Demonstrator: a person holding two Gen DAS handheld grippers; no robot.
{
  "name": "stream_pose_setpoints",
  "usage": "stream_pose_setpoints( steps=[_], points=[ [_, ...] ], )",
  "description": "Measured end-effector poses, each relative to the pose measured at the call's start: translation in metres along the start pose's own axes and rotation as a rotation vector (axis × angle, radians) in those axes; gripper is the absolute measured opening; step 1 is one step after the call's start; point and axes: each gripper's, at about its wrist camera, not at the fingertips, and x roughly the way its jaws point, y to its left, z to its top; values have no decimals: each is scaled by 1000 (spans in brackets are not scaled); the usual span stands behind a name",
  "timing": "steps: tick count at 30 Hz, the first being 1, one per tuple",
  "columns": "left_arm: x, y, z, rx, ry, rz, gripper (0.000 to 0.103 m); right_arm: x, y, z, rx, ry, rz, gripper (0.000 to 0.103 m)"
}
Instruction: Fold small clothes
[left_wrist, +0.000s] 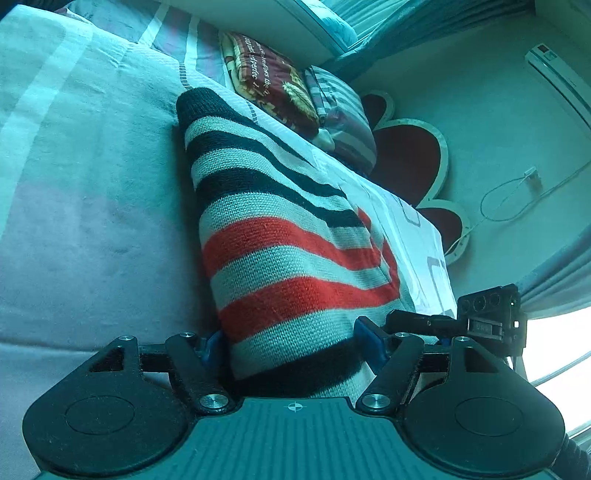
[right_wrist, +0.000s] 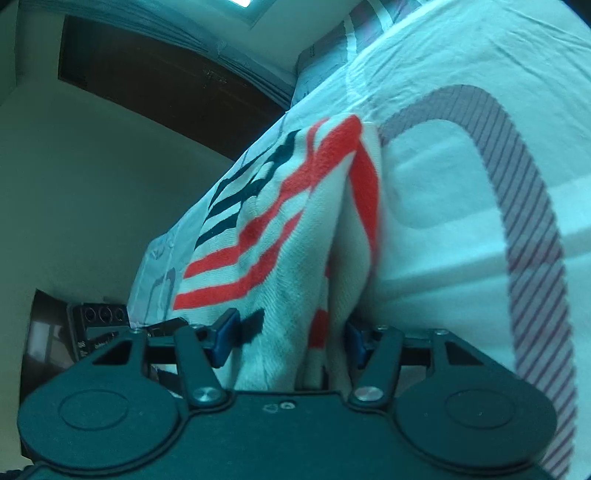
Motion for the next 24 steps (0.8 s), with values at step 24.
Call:
stream_pose_setpoints(
  steps=[24],
  points=[
    [-33, -51, -3, 137, -57, 43, 53, -48, 59, -37, -134, -122, -59, 35]
  ],
)
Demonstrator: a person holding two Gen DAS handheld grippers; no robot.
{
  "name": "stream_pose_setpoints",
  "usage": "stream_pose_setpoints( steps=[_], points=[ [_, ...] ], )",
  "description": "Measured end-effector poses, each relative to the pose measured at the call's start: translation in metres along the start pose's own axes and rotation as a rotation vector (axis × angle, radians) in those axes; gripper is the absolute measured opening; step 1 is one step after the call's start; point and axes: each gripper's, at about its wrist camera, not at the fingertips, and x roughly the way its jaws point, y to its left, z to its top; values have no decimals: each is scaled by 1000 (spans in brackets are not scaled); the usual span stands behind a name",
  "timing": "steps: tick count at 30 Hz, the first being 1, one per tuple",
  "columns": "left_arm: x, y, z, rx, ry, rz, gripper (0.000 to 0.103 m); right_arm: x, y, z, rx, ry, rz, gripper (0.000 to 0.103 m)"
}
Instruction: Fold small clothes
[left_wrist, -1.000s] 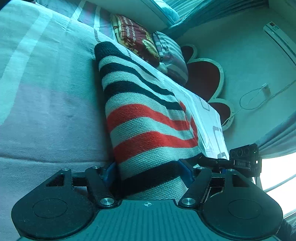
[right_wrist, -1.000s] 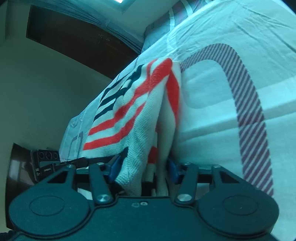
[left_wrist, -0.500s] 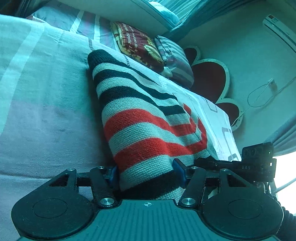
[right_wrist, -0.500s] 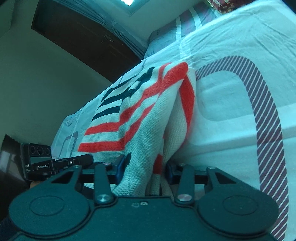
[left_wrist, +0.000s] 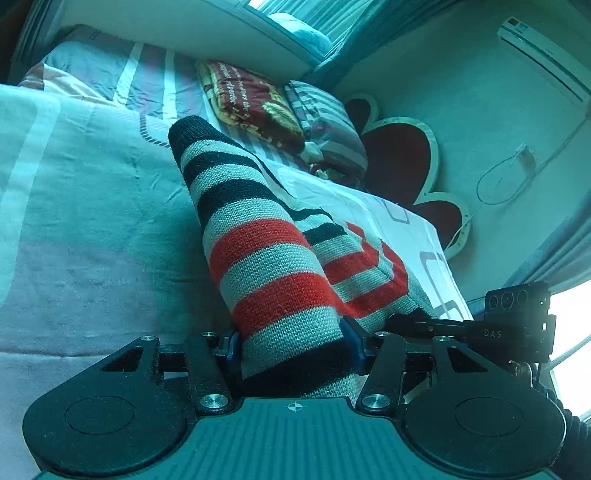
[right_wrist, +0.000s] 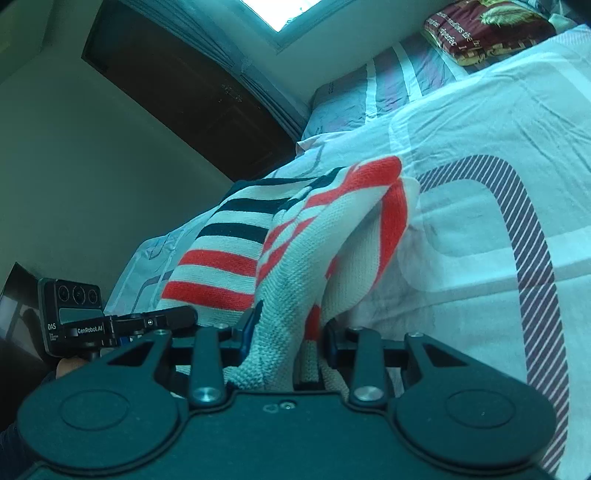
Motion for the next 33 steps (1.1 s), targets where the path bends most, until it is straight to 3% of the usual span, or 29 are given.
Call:
stream_pose_setpoints(
  steps=[10, 16, 27, 33],
  points=[
    [-50, -29, -1, 43, -44, -23, 53, -32, 48, -5, -55, -48, -3, 35],
    [-100, -32, -15, 49, -98, -20, 53, -38, 91, -13, -111, -50, 6, 35],
    [-211, 4, -45, 10, -174, 55, 53, 14, 174, -34, -199, 24, 82, 35],
    [-254, 32, -61, 0, -176, 108, 53, 56, 205, -49, -229, 77, 121, 35]
  ],
)
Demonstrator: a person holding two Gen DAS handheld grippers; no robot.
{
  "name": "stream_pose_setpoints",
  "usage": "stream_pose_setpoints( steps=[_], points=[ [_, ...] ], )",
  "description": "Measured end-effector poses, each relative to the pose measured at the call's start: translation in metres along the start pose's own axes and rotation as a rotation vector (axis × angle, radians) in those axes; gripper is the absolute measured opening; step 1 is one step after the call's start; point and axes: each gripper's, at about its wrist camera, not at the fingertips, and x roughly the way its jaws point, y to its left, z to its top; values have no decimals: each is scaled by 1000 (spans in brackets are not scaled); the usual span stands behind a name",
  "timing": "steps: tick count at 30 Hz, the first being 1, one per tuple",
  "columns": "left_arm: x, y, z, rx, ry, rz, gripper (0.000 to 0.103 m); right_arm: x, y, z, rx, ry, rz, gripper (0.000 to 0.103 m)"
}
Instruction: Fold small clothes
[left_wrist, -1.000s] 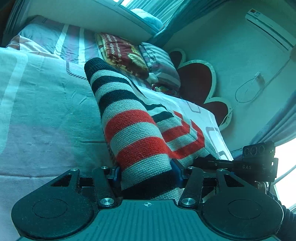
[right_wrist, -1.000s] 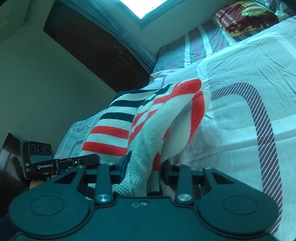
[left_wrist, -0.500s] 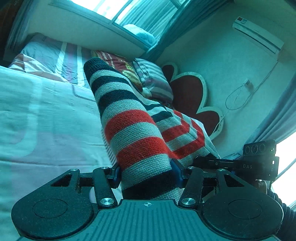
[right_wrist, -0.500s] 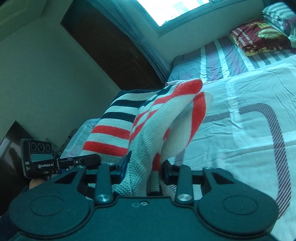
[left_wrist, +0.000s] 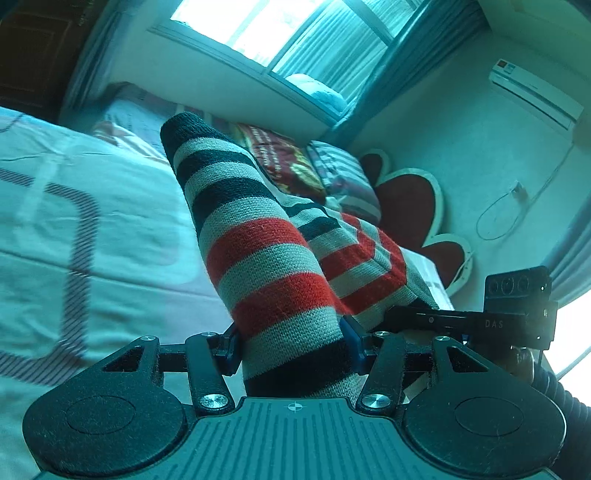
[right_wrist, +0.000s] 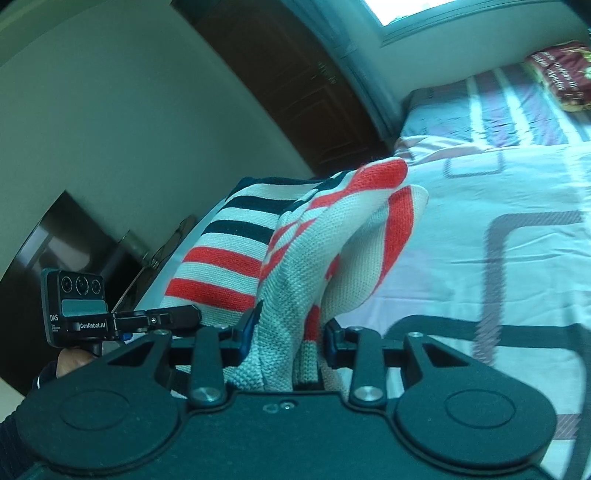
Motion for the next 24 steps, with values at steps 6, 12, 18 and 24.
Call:
stream_pose_setpoints(
  steps=[6, 12, 18, 24],
  points=[
    [-21, 32, -14, -39, -9, 56, 53, 46, 7, -6, 3, 45, 41, 35],
    [-33, 61, -30, -72, -15, 102, 53, 83, 15, -12, -9, 95, 71, 35],
    [-34, 91, -41, -95, -8, 128, 53, 119, 11, -14, 2, 122, 90, 35],
    [-33, 128, -62, -154, -11, 151, 53, 152, 5, -29, 54, 156, 131, 35]
  ],
)
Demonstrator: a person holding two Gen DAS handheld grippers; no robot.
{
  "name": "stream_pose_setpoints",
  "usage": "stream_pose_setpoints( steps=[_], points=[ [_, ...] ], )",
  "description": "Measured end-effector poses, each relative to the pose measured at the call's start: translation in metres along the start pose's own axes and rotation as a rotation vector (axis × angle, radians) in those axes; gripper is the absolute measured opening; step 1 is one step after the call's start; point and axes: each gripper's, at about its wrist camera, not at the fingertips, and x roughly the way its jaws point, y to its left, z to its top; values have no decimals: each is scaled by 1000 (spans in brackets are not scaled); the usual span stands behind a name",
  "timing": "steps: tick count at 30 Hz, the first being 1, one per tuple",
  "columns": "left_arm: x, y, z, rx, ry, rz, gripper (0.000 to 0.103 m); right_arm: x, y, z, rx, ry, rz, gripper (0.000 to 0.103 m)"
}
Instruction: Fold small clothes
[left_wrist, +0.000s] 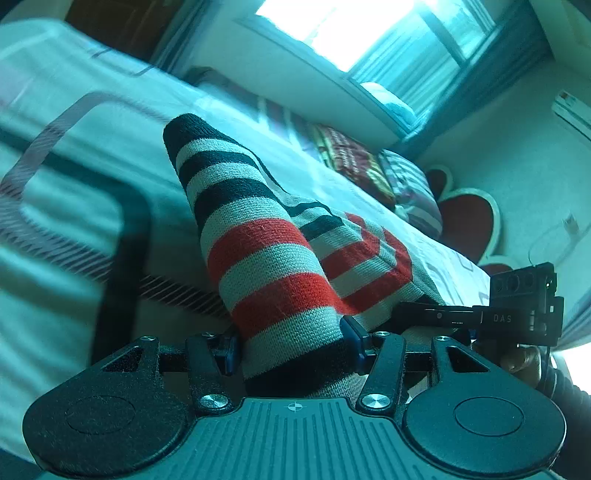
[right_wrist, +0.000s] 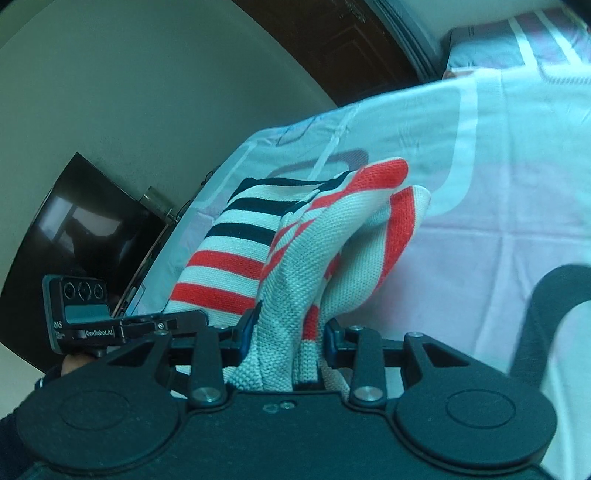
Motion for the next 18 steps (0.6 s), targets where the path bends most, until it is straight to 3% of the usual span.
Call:
stream_pose_setpoints(
  steps=[6, 11, 14, 18],
  points=[
    [7, 45, -34, -118, -37, -27, 55, 22, -28, -15, 69, 30, 21, 35],
    [11, 49, -53, -147, -90, -32, 58, 26, -38, -24, 92, 30, 25, 34],
    [14, 50, -53, -156, -79, -31, 58, 23, -37, -27, 98, 33, 16, 35],
    [9, 46, -38, -154, -24, -11, 58, 24, -35, -26, 201, 36, 7, 36]
  ],
)
